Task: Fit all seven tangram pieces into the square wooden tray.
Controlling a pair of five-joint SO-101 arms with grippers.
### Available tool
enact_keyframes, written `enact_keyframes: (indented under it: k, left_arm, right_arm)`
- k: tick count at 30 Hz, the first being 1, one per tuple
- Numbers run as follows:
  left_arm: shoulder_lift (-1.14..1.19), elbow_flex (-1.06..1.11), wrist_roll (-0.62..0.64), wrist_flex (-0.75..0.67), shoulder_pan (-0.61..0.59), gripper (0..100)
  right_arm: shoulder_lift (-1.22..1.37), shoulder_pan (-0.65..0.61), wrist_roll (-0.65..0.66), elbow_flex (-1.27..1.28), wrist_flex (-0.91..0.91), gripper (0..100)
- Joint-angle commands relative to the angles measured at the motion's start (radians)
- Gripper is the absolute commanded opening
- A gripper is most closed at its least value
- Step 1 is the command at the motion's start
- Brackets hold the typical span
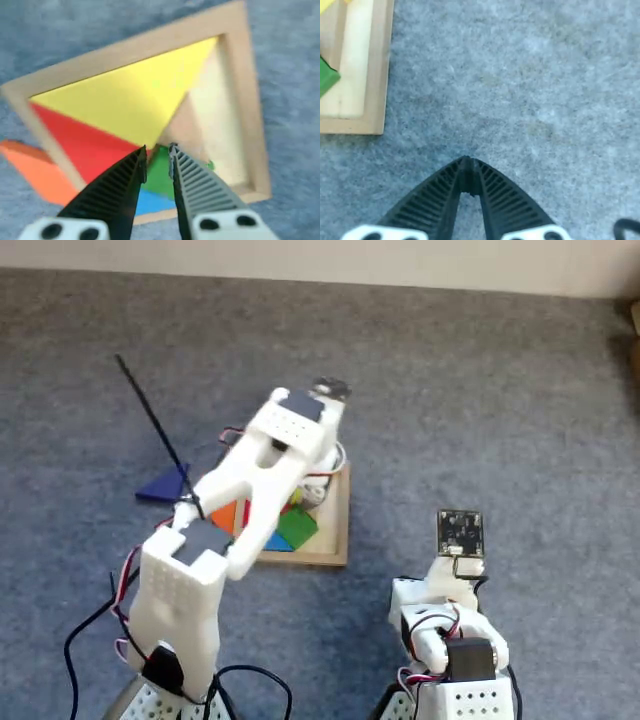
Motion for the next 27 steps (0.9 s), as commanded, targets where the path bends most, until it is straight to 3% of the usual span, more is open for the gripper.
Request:
enact_keyframes:
  k: [1,7,12,17,24,27]
  left_arm:
    - [-0.127,-0.008,-0.012,0.025,0.024,9]
    - [-0.203,-0.005,-0.011,0.028,0.059,9]
    - [-0.274,-0.005,-0.026,0.092,-0.036,9]
    - [-0.387,-0.004,-0.196,0.178,-0.182,10]
    - [-0.437,-0.002,-0.399,0.238,-0.464,31]
    - [-0.400,0.022,-0.543,0.238,-0.527,31]
  right_arm:
    - [-0.016,-0.010,-0.006,0.131,0.004,0.5]
    - [-0.016,-0.010,-0.006,0.131,0.004,0.5]
    - [-0.016,-0.010,-0.006,0.131,0.004,0.5]
    - [-0.016,-0.010,-0.006,0.131,0.004,0.5]
    - [-0.016,-0.010,-0.006,0.131,0.004,0.5]
    - [-0.016,-0.010,-0.006,0.131,0.004,0.5]
